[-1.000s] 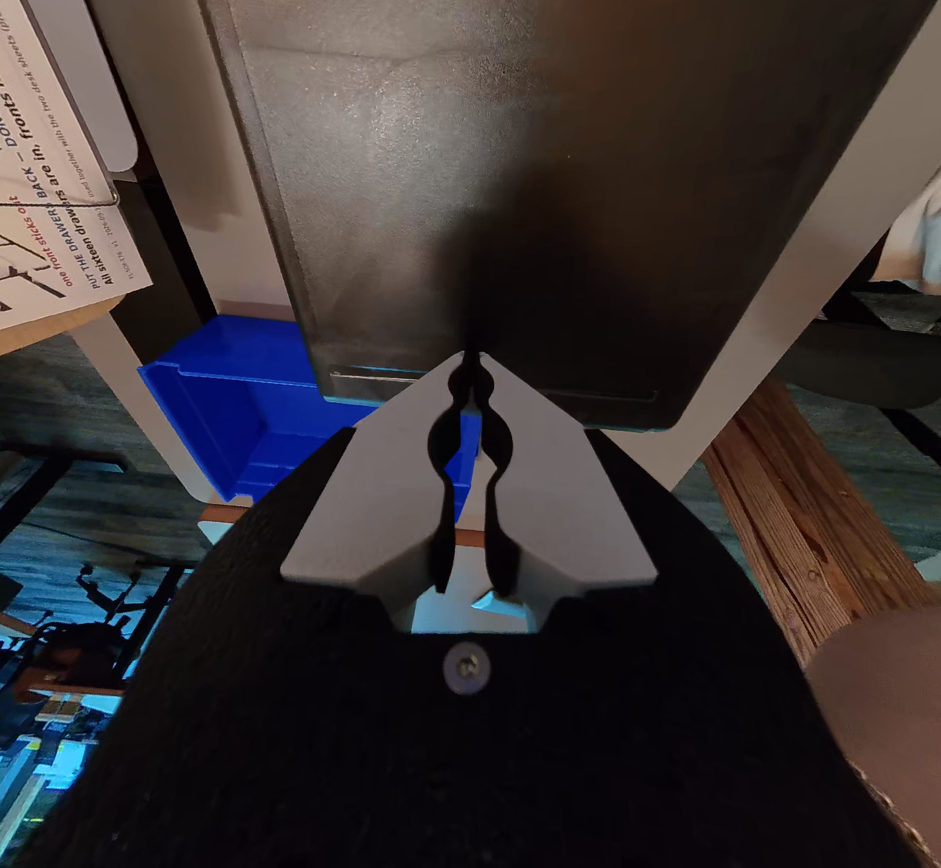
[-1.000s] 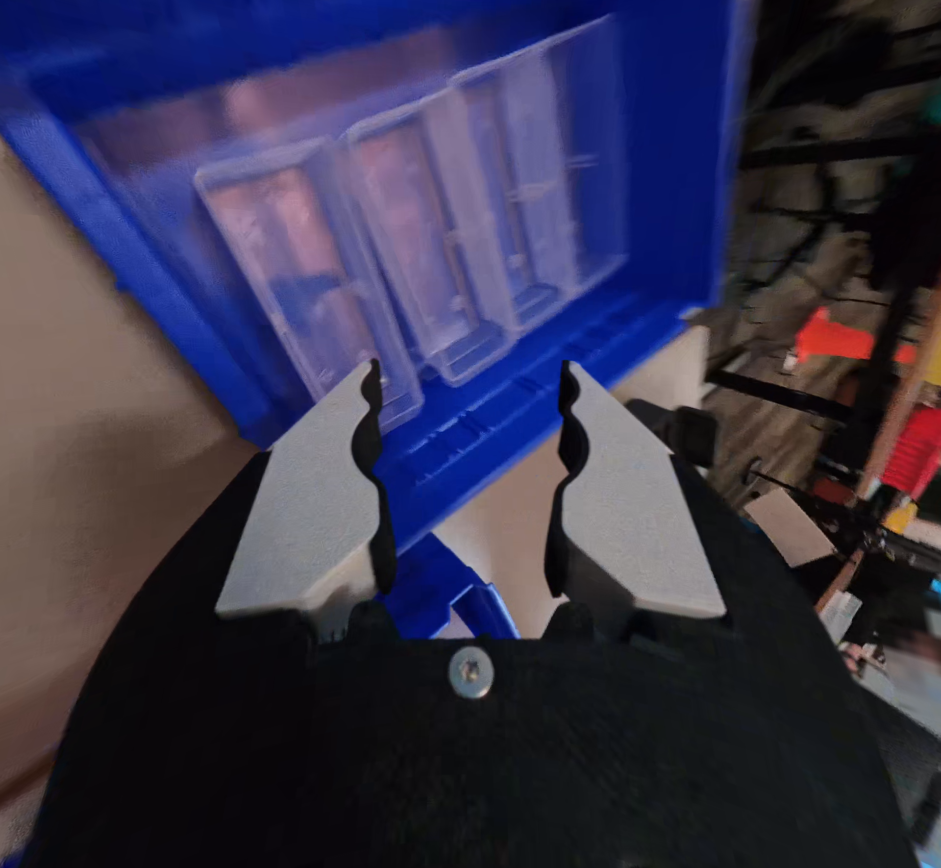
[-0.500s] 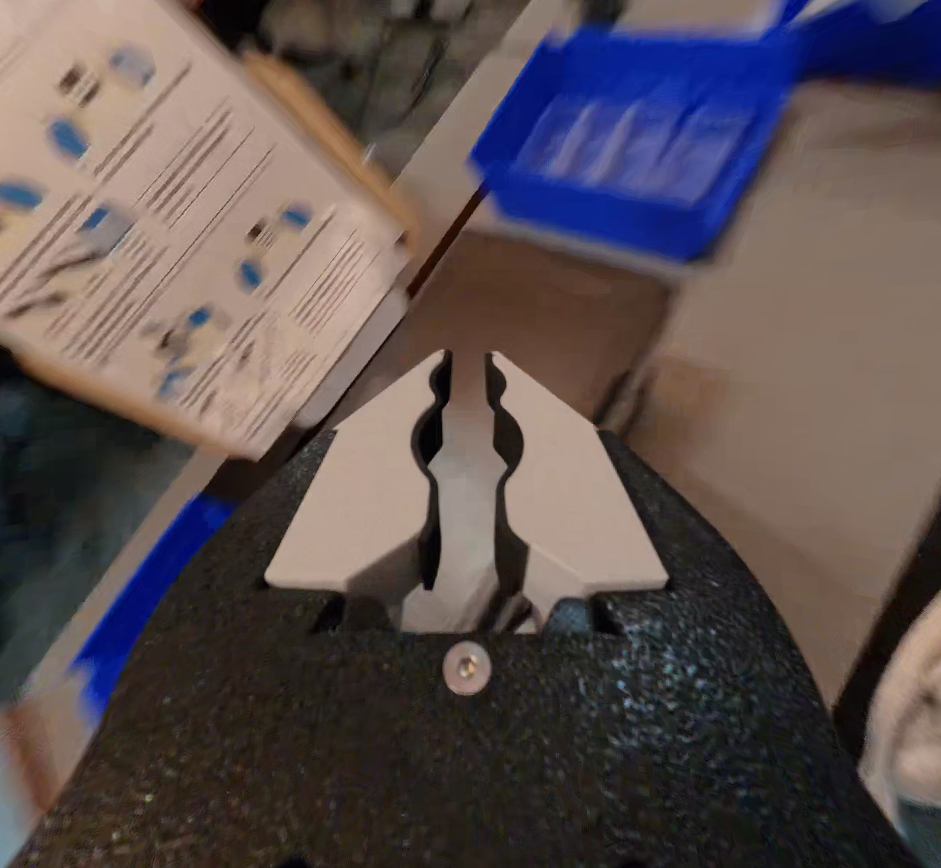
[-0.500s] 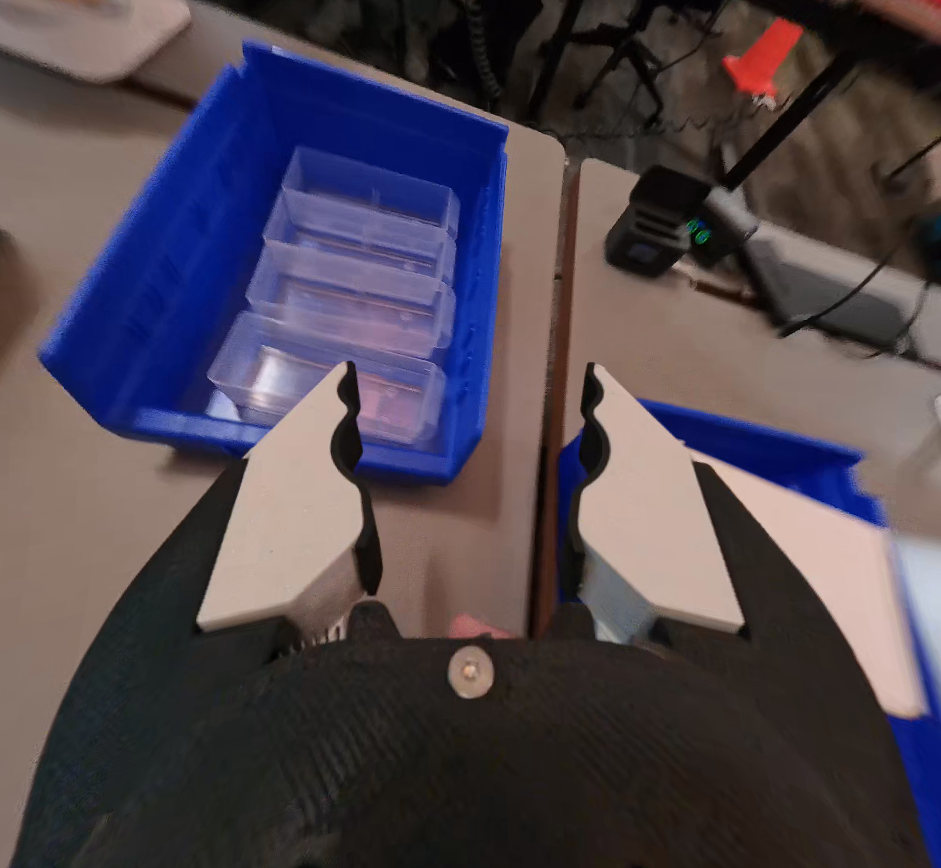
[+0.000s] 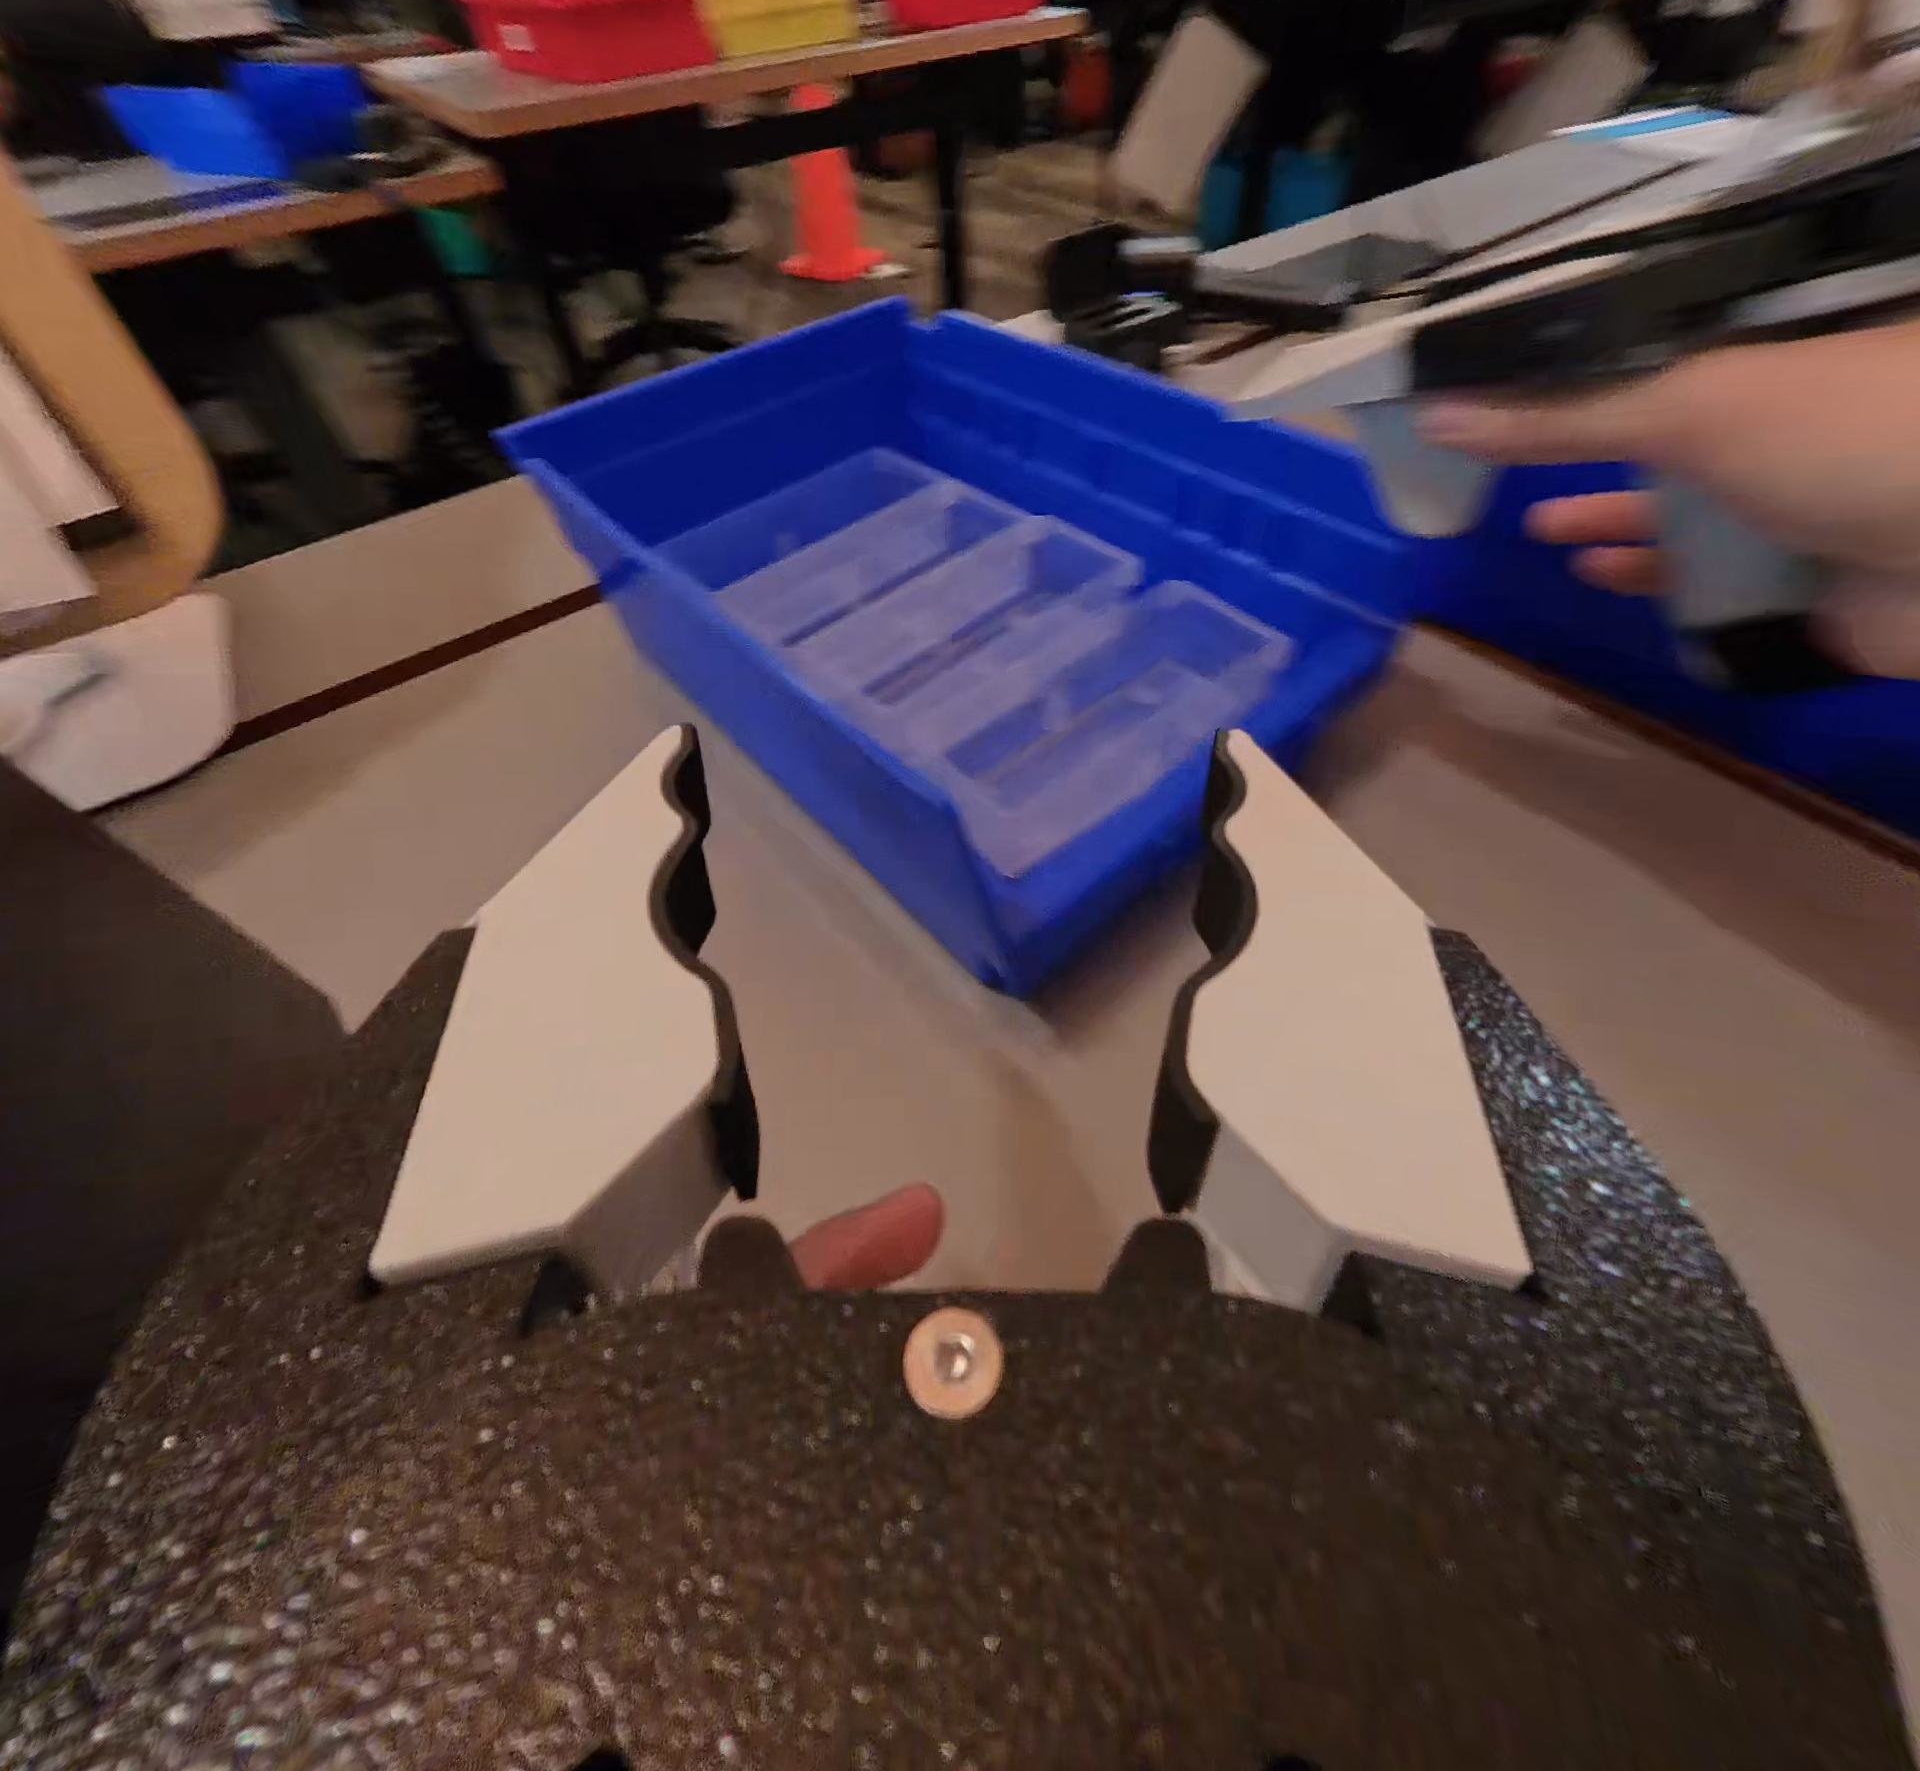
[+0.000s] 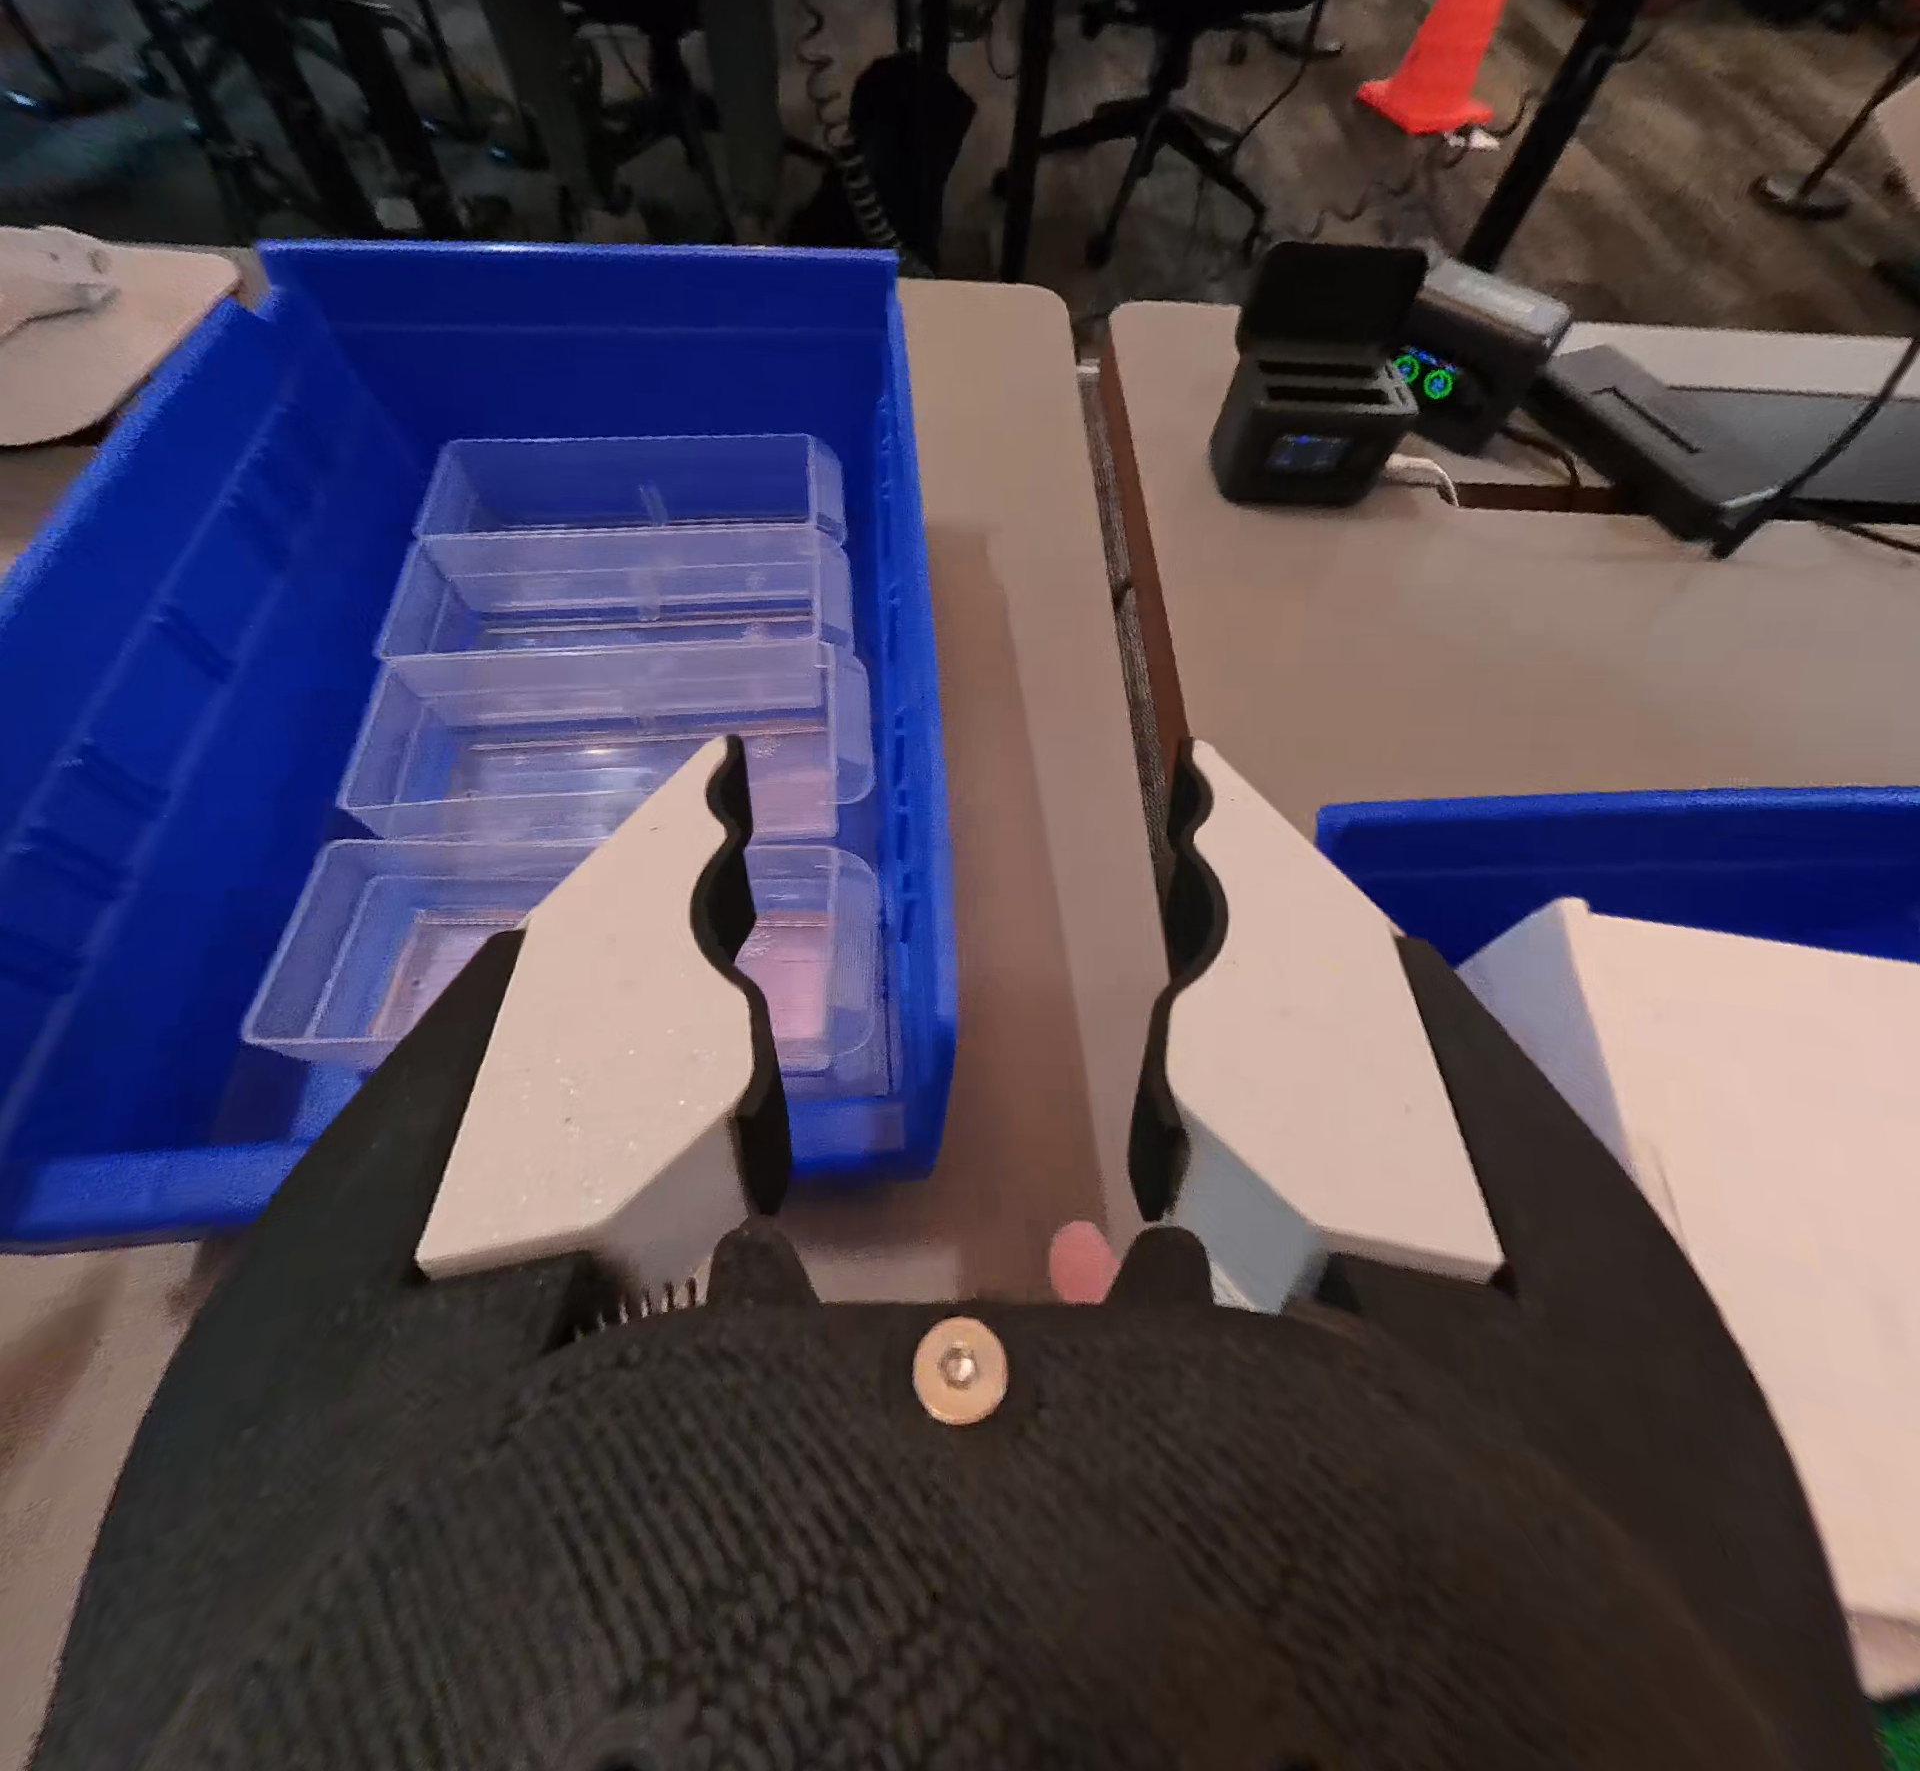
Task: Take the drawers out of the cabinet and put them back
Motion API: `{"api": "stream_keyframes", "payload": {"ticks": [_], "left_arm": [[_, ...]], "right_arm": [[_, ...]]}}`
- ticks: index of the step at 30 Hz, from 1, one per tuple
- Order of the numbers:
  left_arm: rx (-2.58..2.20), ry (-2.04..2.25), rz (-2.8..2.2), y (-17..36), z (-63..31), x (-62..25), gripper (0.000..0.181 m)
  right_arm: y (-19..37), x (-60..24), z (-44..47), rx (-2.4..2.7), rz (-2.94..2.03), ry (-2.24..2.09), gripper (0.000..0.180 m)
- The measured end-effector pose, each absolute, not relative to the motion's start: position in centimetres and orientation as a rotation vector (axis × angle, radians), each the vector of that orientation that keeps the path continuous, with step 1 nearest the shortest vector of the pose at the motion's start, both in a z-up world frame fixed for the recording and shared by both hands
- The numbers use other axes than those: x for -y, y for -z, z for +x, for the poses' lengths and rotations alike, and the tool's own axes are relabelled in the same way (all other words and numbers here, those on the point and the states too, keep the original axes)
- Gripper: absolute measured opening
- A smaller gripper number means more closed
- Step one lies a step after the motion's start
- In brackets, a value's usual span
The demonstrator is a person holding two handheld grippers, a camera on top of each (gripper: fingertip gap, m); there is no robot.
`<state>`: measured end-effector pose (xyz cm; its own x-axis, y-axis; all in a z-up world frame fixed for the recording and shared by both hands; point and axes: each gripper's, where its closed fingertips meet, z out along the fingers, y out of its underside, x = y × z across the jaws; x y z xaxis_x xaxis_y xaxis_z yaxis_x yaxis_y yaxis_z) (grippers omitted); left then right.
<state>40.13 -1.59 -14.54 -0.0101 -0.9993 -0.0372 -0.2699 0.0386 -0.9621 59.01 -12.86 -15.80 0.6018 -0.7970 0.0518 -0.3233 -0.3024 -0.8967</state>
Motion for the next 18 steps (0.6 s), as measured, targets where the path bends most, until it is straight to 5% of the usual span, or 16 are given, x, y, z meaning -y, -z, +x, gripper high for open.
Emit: {"api": "stream_keyframes", "payload": {"ticks": [3, 5, 10, 12, 18], "left_arm": [[-1.322, 0.945, -1.537, 16.9, 43.6, -1.5, 0.094], [-1.311, 0.922, -1.643, 18.2, 45.4, -2.5, 0.093], [-1.381, 0.828, -1.748, 21.0, 47.6, -3.1, 0.065], [-1.403, 0.859, -1.783, 21.8, 47.6, -2.6, 0.041], [-1.327, 0.815, -1.748, 21.5, 45.4, -3.7, 0.020]], "right_arm": [[17.2, 13.2, 59.9, -0.943, -1.929, 0.584, 0.080], [17.8, 12.2, 59.6, -0.910, -1.949, 0.477, 0.062], [20.6, 11.3, 59.2, -0.928, -2.020, 0.370, 0.041], [21.7, 11.2, 58.6, -0.899, -2.082, 0.366, 0.004], [21.7, 11.5, 55.0, -0.887, -2.100, 0.425, 0.004]]}}
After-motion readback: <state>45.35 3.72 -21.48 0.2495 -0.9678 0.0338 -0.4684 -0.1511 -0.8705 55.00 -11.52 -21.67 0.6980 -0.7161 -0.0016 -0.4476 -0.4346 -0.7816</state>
